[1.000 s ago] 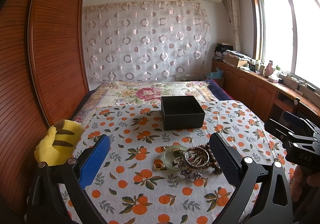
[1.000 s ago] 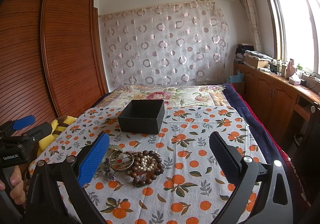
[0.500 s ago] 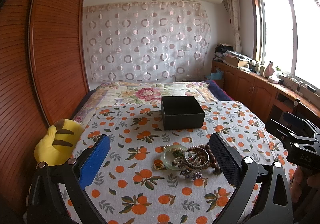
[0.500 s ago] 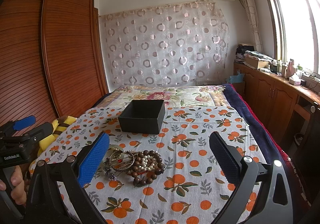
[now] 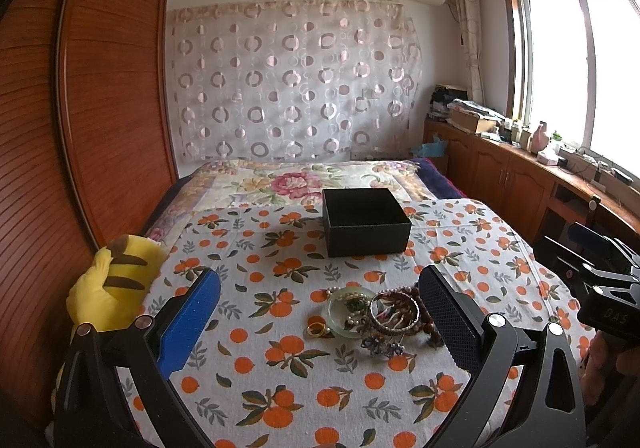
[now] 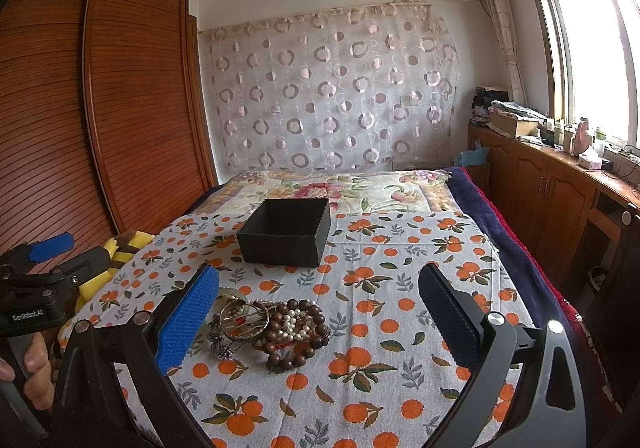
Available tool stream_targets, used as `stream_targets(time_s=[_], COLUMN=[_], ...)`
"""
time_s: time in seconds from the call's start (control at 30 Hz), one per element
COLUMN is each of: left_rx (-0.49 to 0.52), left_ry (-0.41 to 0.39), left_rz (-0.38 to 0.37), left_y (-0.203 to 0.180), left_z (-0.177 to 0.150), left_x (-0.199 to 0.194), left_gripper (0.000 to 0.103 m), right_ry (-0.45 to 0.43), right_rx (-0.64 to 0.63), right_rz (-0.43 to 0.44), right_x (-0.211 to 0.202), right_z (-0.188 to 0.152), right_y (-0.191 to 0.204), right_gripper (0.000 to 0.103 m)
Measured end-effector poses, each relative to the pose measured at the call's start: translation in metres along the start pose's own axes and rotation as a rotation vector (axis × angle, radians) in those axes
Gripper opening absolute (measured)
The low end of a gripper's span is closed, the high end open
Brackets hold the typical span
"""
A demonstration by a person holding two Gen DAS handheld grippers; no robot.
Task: Organize jewelry
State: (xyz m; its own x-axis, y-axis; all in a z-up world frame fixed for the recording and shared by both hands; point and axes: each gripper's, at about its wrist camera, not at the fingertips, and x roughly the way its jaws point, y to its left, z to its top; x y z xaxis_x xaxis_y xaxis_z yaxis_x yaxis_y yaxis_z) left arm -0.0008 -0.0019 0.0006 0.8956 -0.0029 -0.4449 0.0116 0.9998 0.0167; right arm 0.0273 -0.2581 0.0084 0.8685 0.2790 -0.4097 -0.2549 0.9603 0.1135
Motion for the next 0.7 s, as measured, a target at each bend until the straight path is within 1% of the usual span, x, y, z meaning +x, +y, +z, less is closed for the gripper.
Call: stream_targets(time_s=[0.7], left_rx=[-0.006], left_ry=[0.001], left_rz=[-0.004], left_y=[0.0025], left_z=[-0.0001], left_x=[0.0013], left_gripper=[0.096], right_ry=[-0.001], right_rx=[-0.001], right_rz=[0.0], right_x=[0.0001], right_z=[0.0001], right_y=[0.0], right_gripper=[0.101])
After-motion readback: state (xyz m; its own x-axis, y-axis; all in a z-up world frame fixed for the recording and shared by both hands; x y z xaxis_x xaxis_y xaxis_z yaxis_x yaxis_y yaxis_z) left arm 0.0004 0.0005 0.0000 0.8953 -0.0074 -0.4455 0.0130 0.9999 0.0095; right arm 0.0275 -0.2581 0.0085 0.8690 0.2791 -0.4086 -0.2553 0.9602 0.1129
